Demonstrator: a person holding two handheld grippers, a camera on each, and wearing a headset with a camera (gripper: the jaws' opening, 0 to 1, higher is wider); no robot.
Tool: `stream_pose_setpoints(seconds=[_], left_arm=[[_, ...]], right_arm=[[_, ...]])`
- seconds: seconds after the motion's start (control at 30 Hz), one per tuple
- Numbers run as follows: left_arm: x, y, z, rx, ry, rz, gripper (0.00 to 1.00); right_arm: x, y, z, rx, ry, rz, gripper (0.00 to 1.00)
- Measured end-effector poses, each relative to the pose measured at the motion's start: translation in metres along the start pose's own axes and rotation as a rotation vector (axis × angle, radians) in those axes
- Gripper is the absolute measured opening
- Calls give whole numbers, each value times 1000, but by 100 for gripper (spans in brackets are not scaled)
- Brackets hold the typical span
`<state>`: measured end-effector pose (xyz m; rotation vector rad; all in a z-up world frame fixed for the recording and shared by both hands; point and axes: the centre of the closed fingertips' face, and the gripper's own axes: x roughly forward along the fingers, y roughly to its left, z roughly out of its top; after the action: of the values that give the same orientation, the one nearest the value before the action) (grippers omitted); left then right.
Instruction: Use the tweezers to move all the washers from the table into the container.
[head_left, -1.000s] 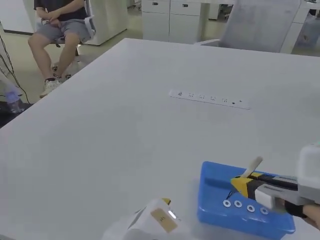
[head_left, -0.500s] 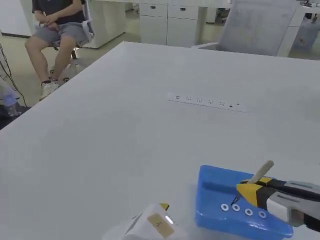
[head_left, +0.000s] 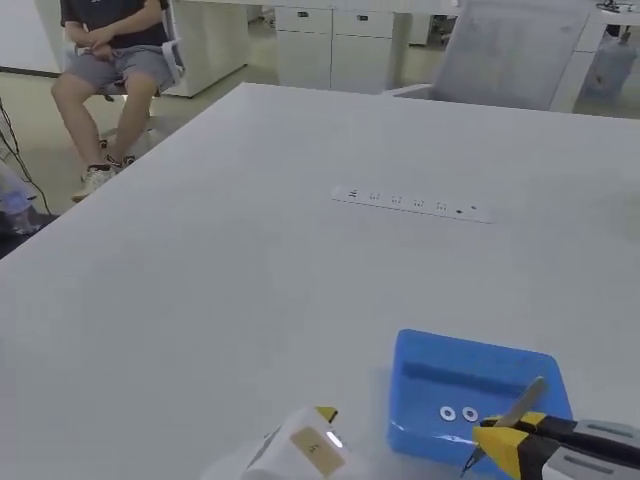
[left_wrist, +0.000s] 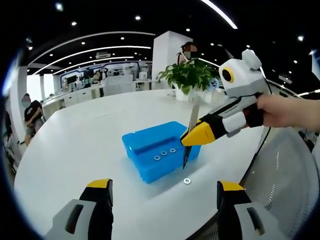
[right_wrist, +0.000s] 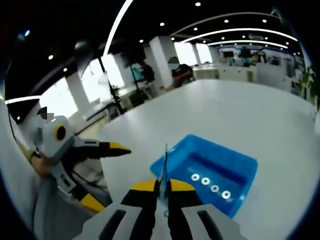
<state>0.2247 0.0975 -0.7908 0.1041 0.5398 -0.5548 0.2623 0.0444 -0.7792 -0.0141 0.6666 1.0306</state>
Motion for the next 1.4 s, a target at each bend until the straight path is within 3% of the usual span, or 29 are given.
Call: stream_pose_setpoints(seconds=[0.33,0.83,0.93,1.13,1.27,1.4], left_arm=[[0,-1,1,-4,-2,-4,87],[1,-1,0,-7,1,-4,87],[1,-1,0,-6,3,-4,87],[1,0,0,-5,3,-2,87],[1,0,0,-6,2,0,87],[1,0,0,-4,4,-1,87]], right_arm=[[9,-1,-28,17,59,-9,4],[11,-2,-38,5,82,-14,4],[10,0,-39,-30,93,-17,4],[14,4,-41,-206,123,-16,4],[14,2,-41,-275,132,-56,4],[16,4,-41,-254,130,-26,4]])
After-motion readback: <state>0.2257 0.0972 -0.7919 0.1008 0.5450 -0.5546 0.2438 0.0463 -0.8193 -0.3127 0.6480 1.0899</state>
